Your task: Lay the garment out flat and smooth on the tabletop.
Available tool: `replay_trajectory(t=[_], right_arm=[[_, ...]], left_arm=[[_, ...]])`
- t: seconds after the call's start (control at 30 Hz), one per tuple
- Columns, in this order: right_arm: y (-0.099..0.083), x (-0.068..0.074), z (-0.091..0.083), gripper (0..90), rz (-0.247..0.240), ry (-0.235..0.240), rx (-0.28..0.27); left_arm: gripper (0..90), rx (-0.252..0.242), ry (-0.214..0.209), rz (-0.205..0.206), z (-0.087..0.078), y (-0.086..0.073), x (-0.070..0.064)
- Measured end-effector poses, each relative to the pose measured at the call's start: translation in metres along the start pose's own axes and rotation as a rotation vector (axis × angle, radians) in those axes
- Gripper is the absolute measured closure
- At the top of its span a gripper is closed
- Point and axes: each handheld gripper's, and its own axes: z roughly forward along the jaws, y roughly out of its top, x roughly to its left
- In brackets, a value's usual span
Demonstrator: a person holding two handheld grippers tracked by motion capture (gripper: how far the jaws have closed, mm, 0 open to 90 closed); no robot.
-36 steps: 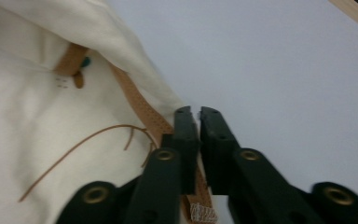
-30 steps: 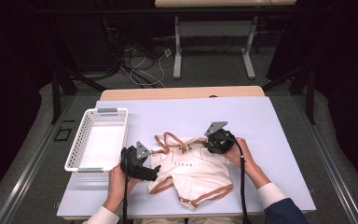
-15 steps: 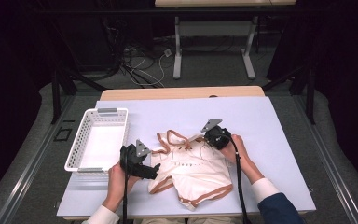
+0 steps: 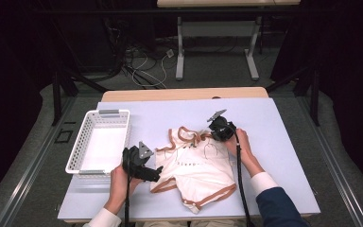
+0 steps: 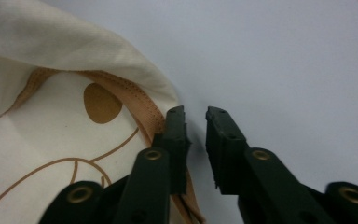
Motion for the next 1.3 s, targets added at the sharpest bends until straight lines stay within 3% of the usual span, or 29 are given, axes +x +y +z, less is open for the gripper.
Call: replay_trajectory(t=[0.13, 0.27, 0.37, 0.5, 0.57, 0.67, 0.73, 0.8, 0.83, 0.9, 1.1, 1.3], right_arm=[[-0.004, 0.003, -0.015, 62.7, -0.007, 0.054, -0.057], [-0.009, 0.018, -0.031, 53.1, -0.080, 0.104, -0.071], [-0.015, 0.032, -0.040, 48.0, -0.090, 0.157, -0.098], [-0.014, 0.047, -0.048, 49.3, -0.086, 0.196, -0.138], [-0.011, 0.054, -0.050, 51.5, -0.064, 0.195, -0.146], [-0.007, 0.057, -0.044, 53.9, -0.089, 0.174, -0.150], [-0.005, 0.059, -0.039, 61.7, -0.076, 0.159, -0.145], [-0.003, 0.059, -0.037, 71.9, -0.067, 0.106, -0.133], [-0.001, 0.056, -0.035, 77.2, -0.088, 0.087, -0.150], [0.001, 0.051, -0.033, 85.0, -0.061, 0.093, -0.157], [0.010, 0.040, -0.033, 88.8, -0.068, 0.066, -0.160], [0.025, 0.028, -0.033, 89.2, -0.098, -0.007, -0.168]], left_arm=[[0.5, -0.003, 0.000, -0.003, 0.000, 0.000, 0.000], [0.5, 0.001, 0.003, 0.008, 0.000, 0.001, -0.001], [0.5, 0.001, 0.002, 0.009, 0.000, 0.002, -0.002], [0.5, 0.000, -0.005, 0.013, 0.001, 0.002, -0.002], [0.5, -0.003, -0.004, 0.011, 0.001, 0.002, -0.003], [0.5, -0.002, -0.004, 0.009, 0.001, 0.002, -0.002], [0.5, -0.004, -0.003, 0.010, 0.000, 0.002, -0.002], [0.5, -0.005, -0.003, 0.008, 0.000, 0.002, -0.002], [0.6, -0.004, -0.002, 0.009, 0.000, 0.002, -0.002], [0.6, -0.002, -0.003, 0.010, 0.000, 0.002, -0.002], [0.6, 0.001, -0.001, 0.026, 0.001, 0.003, -0.002], [0.6, 0.003, 0.000, 0.023, 0.001, 0.002, -0.002]])
